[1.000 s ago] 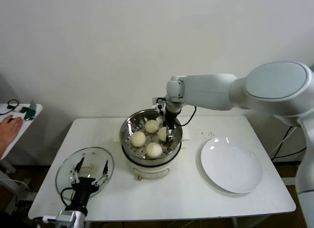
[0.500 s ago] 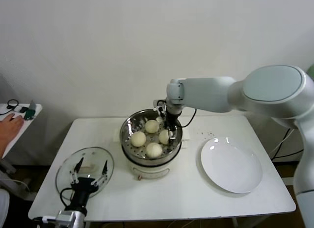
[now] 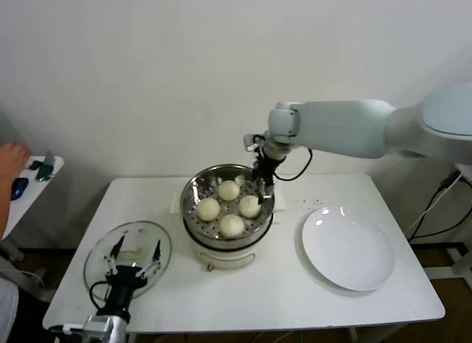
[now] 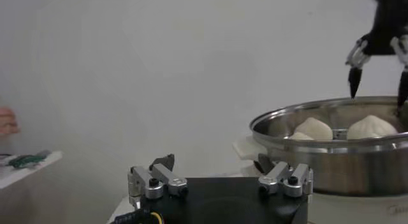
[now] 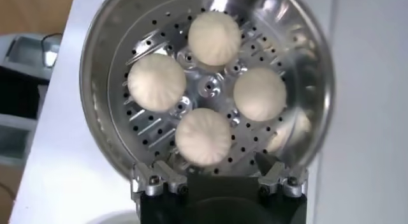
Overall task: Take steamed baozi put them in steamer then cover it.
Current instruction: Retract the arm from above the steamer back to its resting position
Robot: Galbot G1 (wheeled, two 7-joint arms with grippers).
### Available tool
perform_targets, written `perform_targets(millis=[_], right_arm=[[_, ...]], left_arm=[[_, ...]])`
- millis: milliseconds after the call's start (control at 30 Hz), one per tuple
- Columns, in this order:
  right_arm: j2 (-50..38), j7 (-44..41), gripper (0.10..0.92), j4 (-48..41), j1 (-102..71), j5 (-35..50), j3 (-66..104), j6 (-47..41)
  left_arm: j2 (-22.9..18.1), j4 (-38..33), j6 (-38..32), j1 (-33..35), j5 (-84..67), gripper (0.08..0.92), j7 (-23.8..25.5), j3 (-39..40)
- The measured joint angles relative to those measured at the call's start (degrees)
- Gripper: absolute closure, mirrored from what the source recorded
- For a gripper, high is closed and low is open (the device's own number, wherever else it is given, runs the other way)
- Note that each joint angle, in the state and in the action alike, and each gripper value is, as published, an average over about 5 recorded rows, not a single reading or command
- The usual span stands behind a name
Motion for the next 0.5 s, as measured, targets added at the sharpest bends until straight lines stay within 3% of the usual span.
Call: perform_targets(millis=[500], right_arm=[[-25.27, 22.21, 0.203, 14.79, -13.66, -4.48, 21.25, 12.11]], left_arm=[[-0.54, 0.31, -0.42, -0.89, 4.32, 0.177, -0.24, 0.06]])
